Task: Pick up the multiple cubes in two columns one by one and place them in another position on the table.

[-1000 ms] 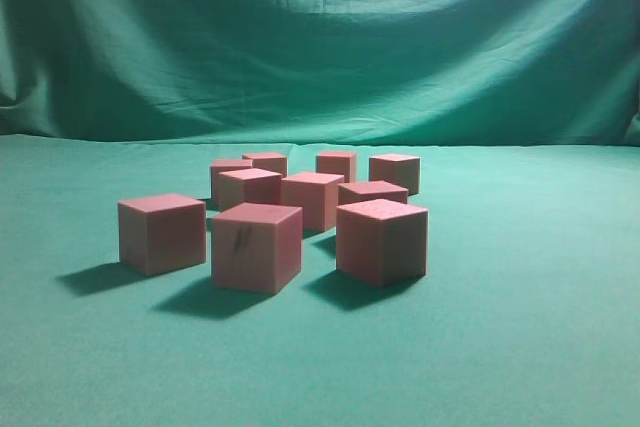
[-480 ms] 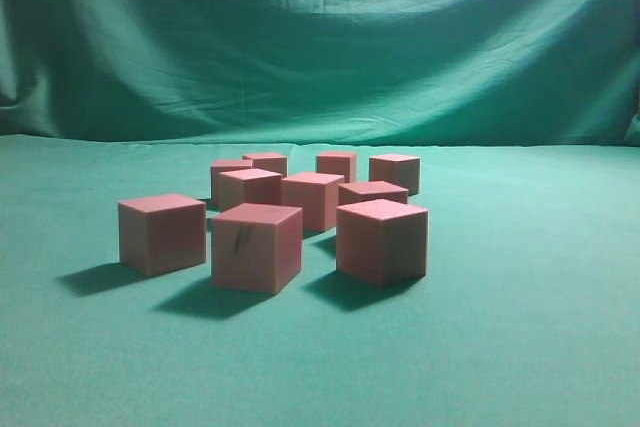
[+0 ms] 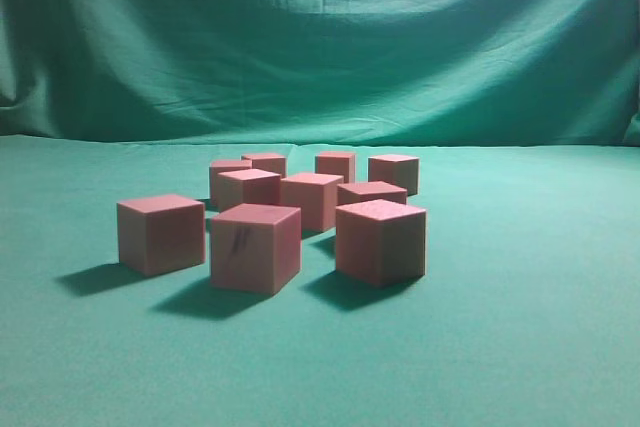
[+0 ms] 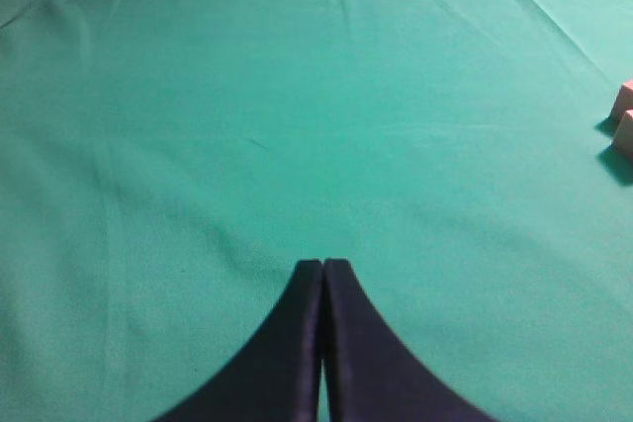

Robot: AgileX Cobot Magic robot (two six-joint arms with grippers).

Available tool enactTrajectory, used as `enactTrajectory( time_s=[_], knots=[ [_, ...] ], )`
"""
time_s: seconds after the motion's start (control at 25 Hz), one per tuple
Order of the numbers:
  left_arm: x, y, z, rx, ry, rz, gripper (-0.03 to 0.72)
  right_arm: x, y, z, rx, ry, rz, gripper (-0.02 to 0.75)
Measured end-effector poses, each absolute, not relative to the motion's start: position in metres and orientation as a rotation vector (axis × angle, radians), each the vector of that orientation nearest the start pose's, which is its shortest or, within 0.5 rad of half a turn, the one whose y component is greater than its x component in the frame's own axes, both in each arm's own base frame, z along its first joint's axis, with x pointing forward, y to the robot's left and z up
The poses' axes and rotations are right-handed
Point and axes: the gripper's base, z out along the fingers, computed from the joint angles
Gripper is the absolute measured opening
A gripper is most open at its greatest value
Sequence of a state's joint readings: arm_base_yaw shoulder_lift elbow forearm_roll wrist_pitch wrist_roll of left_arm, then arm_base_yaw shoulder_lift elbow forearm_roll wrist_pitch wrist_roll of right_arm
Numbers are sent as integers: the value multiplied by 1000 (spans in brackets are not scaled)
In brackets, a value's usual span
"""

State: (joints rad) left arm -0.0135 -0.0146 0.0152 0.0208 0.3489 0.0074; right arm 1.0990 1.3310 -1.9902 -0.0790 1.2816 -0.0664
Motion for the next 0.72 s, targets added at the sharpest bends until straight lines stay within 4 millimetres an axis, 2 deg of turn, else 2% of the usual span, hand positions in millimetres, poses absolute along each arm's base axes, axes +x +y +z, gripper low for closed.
enactTrajectory(
  time_s=[0.16,0.32,0.44,0.72],
  knots=[
    [53,0,177,32,1833,16,0,94,166,559,-1123,1757,531,0],
    [53,0,177,32,1833,16,0,101,150,546,-1081,1818,453,0],
    [53,0,177,32,1833,16,0,116,140,521,-1007,1889,380,0],
    [53,0,177,32,1833,16,0,141,112,445,-698,1945,454,0]
  ],
)
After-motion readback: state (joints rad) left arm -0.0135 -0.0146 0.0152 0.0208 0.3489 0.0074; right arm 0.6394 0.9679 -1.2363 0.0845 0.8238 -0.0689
